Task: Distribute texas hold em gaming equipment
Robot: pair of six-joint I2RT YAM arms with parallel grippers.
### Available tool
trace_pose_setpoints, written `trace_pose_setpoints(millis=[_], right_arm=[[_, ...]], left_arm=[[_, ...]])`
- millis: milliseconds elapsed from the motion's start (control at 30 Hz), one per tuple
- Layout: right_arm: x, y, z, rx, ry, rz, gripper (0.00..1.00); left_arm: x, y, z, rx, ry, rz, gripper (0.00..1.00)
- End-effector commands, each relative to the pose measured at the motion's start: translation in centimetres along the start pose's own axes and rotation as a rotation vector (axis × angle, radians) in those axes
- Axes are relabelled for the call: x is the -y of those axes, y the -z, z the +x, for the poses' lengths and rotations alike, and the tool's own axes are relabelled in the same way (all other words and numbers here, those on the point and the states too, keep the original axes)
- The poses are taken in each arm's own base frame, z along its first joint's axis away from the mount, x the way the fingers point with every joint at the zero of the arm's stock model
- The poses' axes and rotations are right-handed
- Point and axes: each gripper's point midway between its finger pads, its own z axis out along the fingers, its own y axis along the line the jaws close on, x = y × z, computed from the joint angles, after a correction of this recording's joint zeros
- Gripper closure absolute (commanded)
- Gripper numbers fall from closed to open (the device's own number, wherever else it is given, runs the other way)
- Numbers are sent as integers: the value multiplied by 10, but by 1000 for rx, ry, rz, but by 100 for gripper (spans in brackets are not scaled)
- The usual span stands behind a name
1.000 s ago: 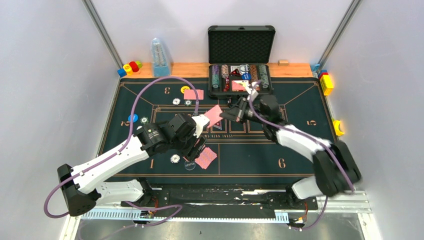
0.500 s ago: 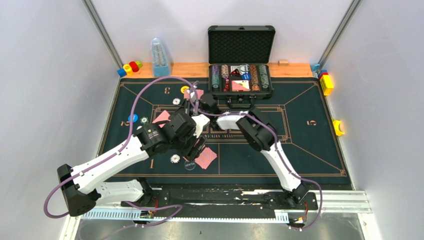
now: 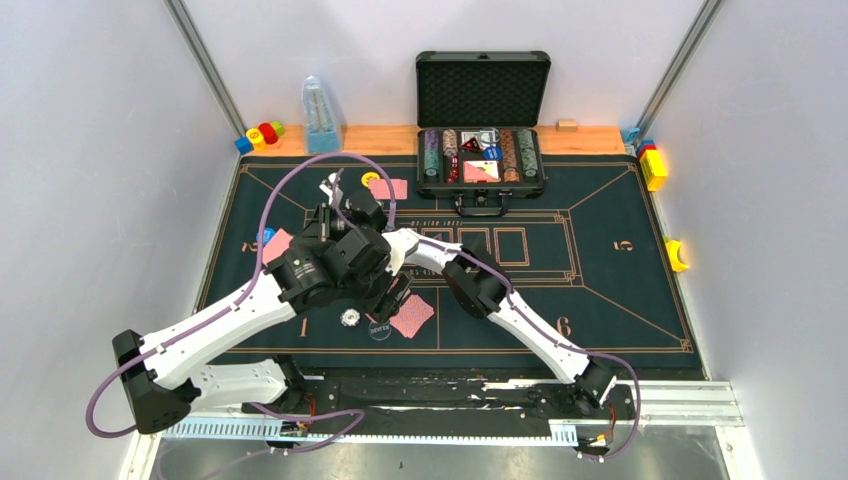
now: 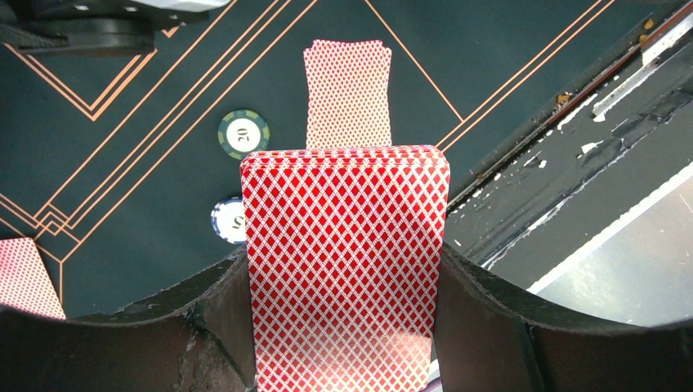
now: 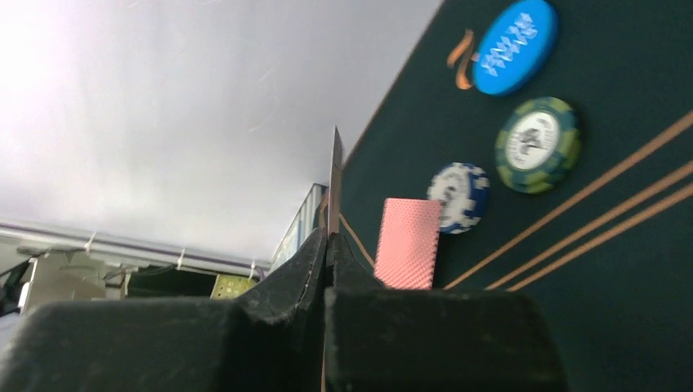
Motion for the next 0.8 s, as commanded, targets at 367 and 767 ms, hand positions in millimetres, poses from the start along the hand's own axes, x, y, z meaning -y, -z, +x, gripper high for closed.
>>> trace_pose_setpoints(millis=[367,767], right_arm=[[12,-17,-1,53,59,153,47],[3,70,-43,153,113,325,5]], left_arm=[[1,8,-14,64,7,5,100],[1,11,-14,77,9,3,100]])
